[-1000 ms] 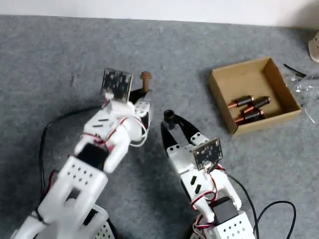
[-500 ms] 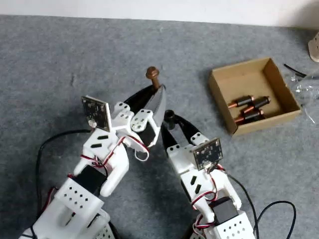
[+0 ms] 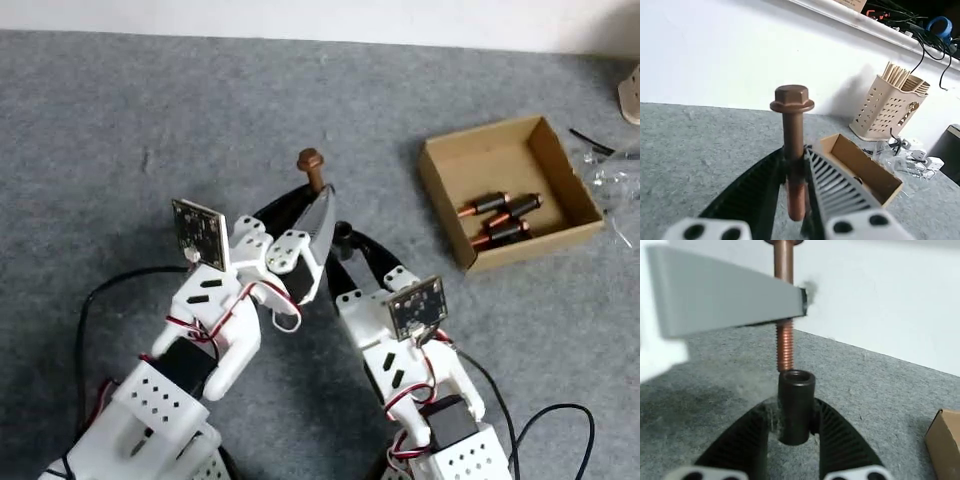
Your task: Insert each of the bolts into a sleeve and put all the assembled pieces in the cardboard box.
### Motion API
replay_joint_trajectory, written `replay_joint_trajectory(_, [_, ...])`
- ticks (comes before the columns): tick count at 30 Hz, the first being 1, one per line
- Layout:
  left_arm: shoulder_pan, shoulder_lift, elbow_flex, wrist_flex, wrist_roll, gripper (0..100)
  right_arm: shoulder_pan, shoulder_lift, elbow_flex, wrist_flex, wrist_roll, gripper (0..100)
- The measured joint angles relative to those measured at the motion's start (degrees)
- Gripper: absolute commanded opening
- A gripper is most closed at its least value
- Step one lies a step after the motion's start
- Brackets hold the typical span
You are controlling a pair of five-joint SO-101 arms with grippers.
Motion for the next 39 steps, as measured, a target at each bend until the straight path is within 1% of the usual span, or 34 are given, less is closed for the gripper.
replay_joint_trajectory(19, [1.0,0.0,-0.1,0.0,0.0,1,0.1,-0.1,0.0,1.4,-0.1,0.5])
replay_joint_trajectory(26, [2.6,0.0,-3.0,0.0,0.2,1,-0.3,0.0,0.0,1.4,-0.1,0.5])
replay_joint_trajectory(39, [2.5,0.0,-3.1,0.4,0.4,1,-0.3,0.0,0.0,1.4,-0.1,0.5])
